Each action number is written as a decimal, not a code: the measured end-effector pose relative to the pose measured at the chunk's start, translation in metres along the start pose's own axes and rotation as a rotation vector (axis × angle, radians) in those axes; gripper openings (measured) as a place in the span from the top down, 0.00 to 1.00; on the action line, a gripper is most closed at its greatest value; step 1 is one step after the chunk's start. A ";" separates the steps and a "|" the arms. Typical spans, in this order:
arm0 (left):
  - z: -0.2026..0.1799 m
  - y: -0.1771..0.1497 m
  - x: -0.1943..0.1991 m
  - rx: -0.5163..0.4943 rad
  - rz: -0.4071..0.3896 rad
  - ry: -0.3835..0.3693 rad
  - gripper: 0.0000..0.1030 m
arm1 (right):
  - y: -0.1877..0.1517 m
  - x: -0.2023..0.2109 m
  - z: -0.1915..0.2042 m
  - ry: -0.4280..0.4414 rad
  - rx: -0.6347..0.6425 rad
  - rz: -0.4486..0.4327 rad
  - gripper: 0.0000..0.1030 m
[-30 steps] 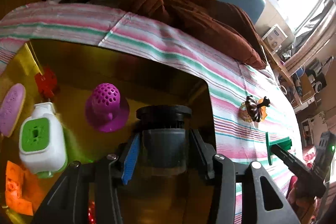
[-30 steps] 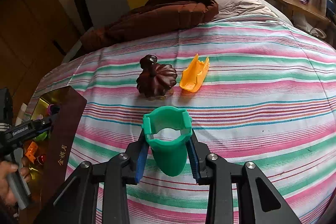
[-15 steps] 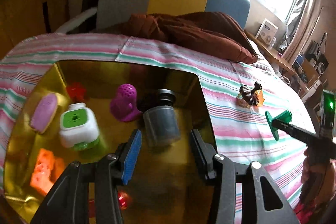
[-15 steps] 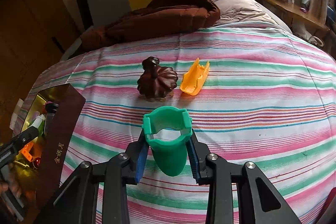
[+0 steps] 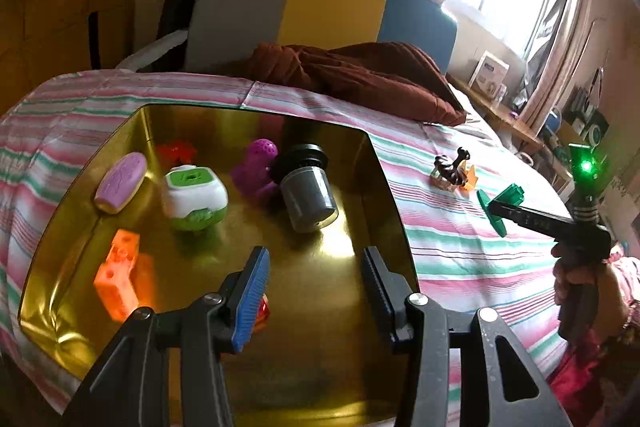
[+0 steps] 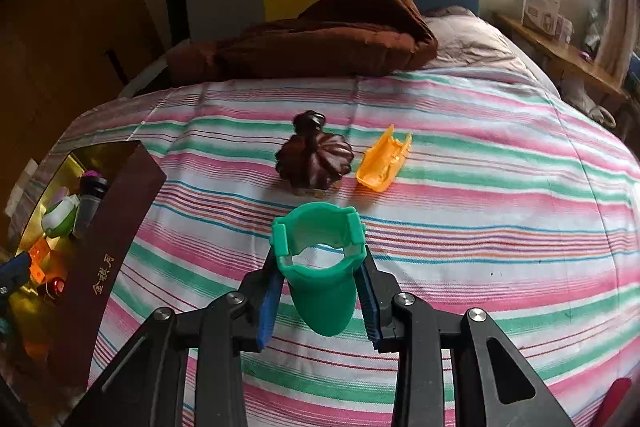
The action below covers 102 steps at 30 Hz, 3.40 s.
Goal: Organize rigid objects
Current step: 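Lower the clear cup into the tray and open the left gripper, then lower the green cup into the tray and open the right gripper, then move both grippers from the tray to the brown lid and orange piece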
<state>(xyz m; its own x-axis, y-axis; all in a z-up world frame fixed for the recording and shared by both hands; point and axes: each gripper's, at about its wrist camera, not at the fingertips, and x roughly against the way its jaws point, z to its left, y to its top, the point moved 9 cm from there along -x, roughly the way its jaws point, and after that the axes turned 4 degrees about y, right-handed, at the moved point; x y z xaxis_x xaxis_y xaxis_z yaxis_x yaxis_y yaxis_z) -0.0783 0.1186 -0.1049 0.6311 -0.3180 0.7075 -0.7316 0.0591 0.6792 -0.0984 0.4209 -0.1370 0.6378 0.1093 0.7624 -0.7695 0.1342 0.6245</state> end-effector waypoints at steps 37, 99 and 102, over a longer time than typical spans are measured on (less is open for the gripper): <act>0.113 -0.017 0.050 0.239 -0.079 0.159 0.53 | -0.022 -0.011 0.287 0.295 0.281 0.143 0.66; -0.004 -0.036 0.043 -0.067 -0.026 0.040 0.53 | -0.010 0.001 0.073 -0.044 0.052 0.143 0.53; -0.017 -0.036 0.042 -0.098 -0.018 0.024 0.53 | -0.004 -0.003 0.053 -0.056 0.028 0.151 0.53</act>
<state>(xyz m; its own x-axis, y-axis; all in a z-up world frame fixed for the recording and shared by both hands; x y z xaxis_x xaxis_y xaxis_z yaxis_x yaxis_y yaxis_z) -0.0211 0.1196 -0.0963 0.6507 -0.2970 0.6989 -0.6924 0.1460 0.7066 -0.0994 0.3680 -0.1331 0.5128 0.0713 0.8556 -0.8574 0.0925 0.5062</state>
